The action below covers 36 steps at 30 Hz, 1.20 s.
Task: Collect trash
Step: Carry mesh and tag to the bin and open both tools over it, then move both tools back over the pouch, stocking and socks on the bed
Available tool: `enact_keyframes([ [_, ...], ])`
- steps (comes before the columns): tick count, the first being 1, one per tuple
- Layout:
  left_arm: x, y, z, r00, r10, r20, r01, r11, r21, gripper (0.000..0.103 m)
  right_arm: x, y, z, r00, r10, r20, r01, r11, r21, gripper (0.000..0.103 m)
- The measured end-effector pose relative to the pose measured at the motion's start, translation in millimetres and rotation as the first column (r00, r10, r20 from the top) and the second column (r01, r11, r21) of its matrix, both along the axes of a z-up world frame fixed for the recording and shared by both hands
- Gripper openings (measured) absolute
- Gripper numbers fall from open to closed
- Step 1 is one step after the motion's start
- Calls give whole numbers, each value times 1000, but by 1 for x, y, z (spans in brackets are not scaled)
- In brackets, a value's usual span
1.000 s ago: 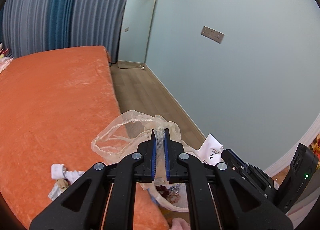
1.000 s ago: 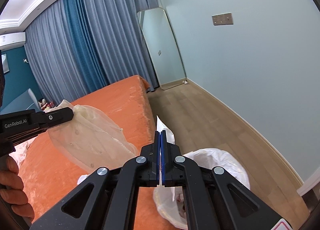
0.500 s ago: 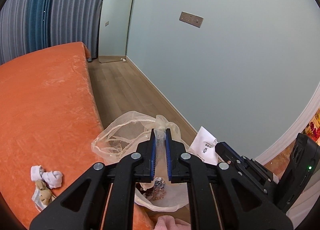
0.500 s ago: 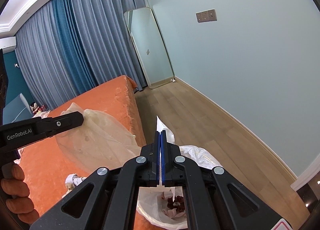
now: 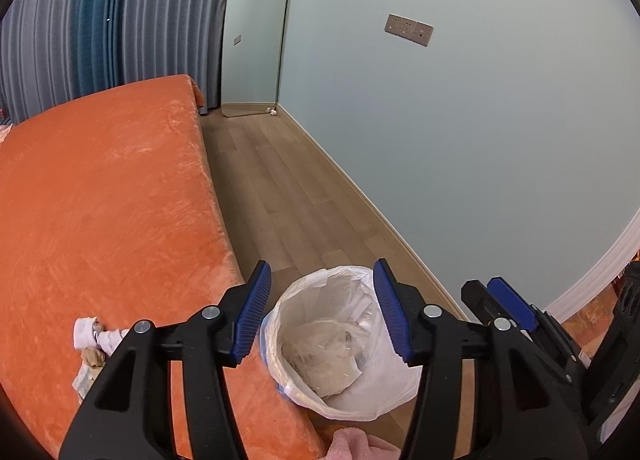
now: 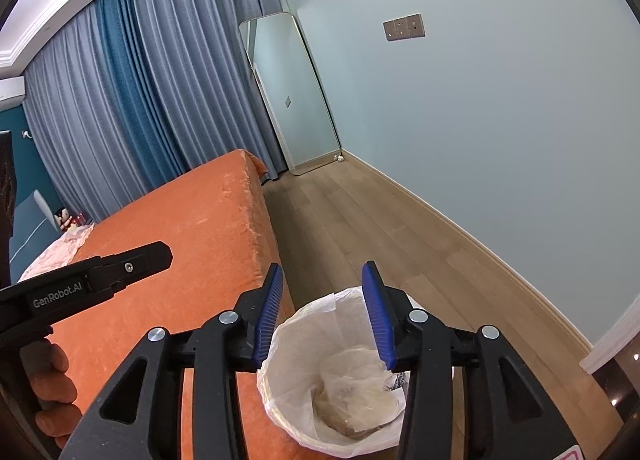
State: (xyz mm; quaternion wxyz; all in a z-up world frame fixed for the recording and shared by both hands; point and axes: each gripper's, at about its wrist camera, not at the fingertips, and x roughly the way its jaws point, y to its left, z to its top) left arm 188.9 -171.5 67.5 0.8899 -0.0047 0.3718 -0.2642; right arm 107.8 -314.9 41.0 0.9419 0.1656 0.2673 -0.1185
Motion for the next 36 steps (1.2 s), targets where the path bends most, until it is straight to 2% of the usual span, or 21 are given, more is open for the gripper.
enact_keyframes([
  [22, -5, 49, -3, 997, 80, -19, -80, 997, -12, 51, 10, 38, -3, 996, 85, -24, -86, 996, -32, 48],
  [26, -2, 66, -7, 993, 110, -34, -111, 994, -19, 55, 14, 53, -4, 994, 107, -35, -108, 993, -54, 52],
  [32, 1, 95, -17, 985, 161, -56, -162, 987, -19, 59, 20, 77, -7, 988, 143, -50, -146, 987, -61, 54],
  [36, 2, 118, -27, 976, 207, -73, -208, 978, -14, 71, 26, 94, -9, 983, 174, -61, -179, 981, -71, 58],
])
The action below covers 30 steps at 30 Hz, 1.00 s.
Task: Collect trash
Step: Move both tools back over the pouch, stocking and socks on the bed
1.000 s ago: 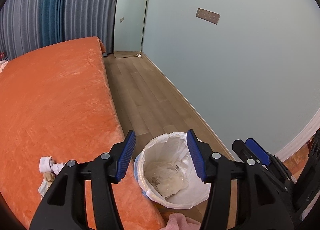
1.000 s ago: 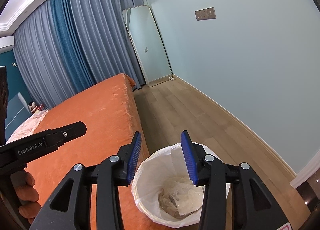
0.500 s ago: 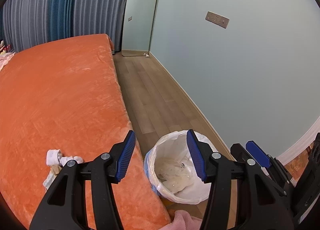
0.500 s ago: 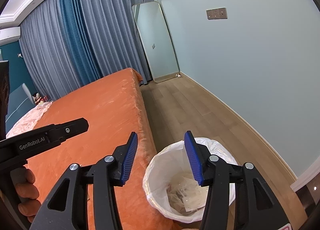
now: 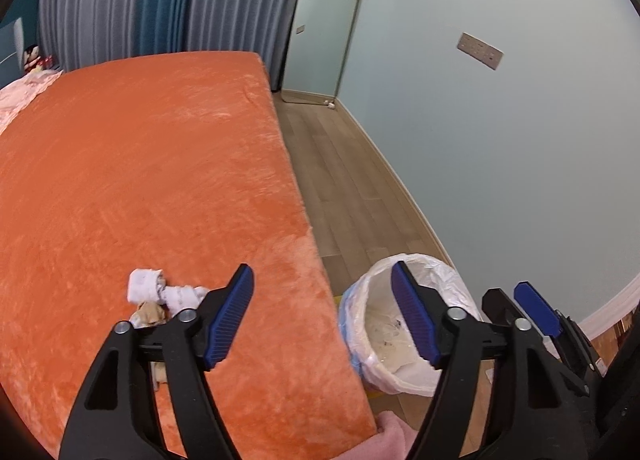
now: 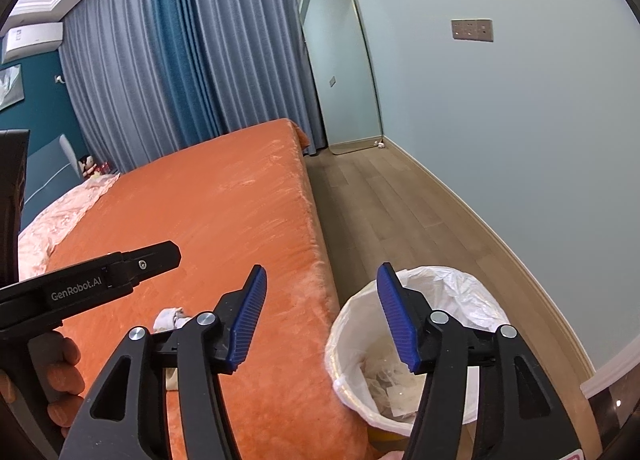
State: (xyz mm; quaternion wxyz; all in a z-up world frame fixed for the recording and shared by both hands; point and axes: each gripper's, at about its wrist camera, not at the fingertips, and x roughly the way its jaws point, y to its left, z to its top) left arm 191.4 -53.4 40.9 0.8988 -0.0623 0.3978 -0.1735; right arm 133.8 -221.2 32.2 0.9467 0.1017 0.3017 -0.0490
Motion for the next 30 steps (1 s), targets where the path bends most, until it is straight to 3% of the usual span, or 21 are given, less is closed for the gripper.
enact_keyframes([
  [8, 7, 53, -23, 995, 87, -49, -87, 996, 13, 71, 13, 40, -14, 997, 72, -36, -72, 997, -3, 58],
  [15, 11, 107, -59, 976, 177, -124, -175, 984, 30, 71, 24, 79, -32, 986, 145, -83, -145, 989, -1, 59],
  [30, 15, 207, -153, 887, 357, -292, -347, 934, 87, 71, 57, 175, -105, 924, 311, -221, -314, 949, 25, 59],
])
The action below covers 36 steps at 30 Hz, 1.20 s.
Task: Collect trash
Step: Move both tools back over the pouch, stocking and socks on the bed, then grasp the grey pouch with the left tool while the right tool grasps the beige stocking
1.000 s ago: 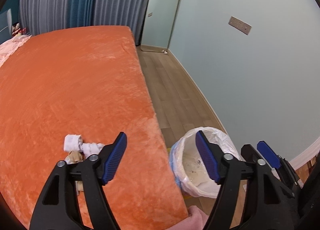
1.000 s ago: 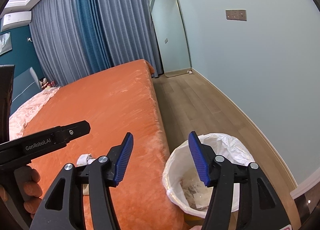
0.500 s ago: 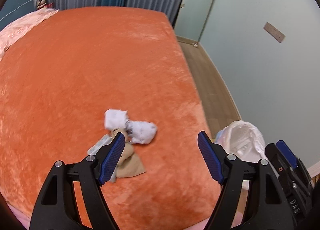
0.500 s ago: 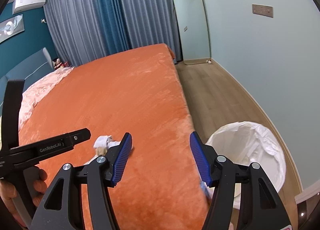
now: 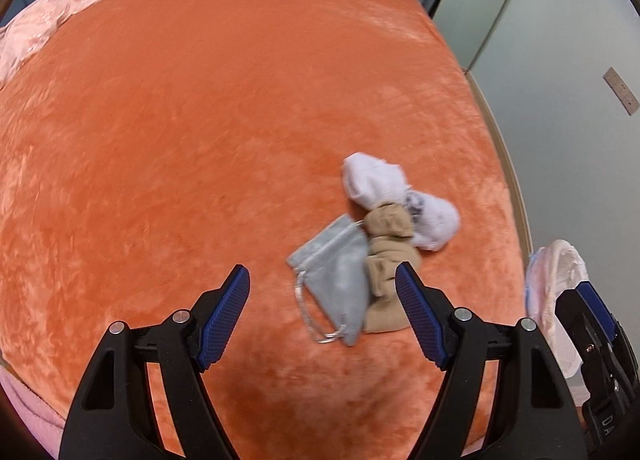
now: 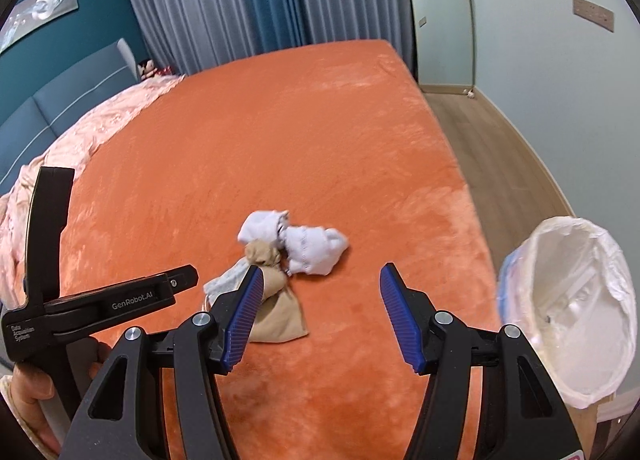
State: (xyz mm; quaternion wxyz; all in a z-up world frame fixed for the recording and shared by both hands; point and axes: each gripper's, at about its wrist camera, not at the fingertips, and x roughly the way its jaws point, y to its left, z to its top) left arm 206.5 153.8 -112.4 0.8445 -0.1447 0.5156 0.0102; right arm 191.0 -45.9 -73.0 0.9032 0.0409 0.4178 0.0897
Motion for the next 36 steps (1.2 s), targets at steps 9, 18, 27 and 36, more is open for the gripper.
enact_keyframes([
  [9, 3, 30, -46, 996, 38, -82, -41, 998, -36, 71, 35, 43, -53, 993, 53, -106, -53, 999, 0, 59],
  [18, 7, 42, -67, 990, 74, -124, -84, 993, -81, 69, 65, 67, -93, 978, 93, -188, -91, 996, 15, 57],
  [27, 24, 31, -68, 992, 55, -113, -67, 992, -108, 68, 64, 63, -99, 972, 127, -198, -111, 990, 91, 31],
  [36, 33, -7, -67, 995, -16, -103, 9, 998, -69, 53, 44, 8, -60, 992, 34, -118, -20, 993, 120, 31],
])
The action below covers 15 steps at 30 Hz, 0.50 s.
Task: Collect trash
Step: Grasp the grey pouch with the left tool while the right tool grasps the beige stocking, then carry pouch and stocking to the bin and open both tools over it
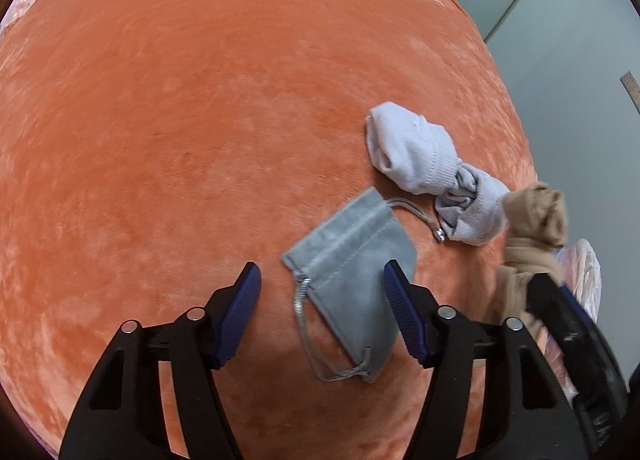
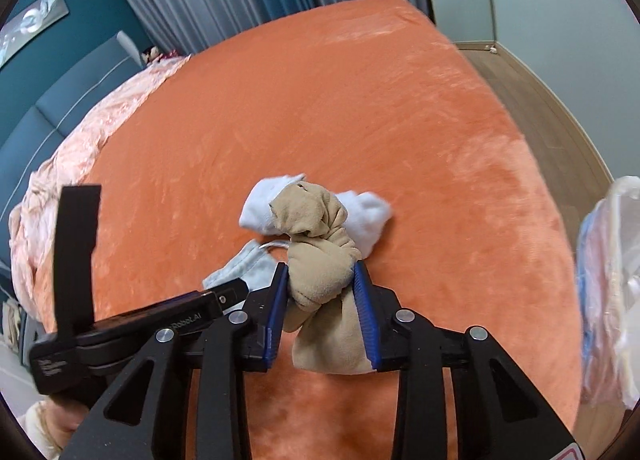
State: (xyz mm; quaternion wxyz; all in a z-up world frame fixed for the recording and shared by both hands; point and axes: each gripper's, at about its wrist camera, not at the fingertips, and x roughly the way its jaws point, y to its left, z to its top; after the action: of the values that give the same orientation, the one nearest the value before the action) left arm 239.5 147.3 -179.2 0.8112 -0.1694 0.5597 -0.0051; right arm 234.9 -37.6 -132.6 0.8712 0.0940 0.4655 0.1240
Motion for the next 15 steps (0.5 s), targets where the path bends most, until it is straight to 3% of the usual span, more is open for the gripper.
enact_keyframes([
  [4, 5, -14, 3, 999, -38, -15, 38, 999, -6, 13, -7, -24, 18, 998, -50, 37, 50, 999, -5, 31],
  [9, -4, -28, 24, 997, -69, 29, 69, 998, 0, 11, -18, -54, 32, 992, -108, 61, 107, 994, 14, 31],
  [15, -15, -54, 69, 986, -126, 114, 127, 992, -7, 10, -33, -79, 53, 982, -155, 106, 151, 987, 46, 31],
])
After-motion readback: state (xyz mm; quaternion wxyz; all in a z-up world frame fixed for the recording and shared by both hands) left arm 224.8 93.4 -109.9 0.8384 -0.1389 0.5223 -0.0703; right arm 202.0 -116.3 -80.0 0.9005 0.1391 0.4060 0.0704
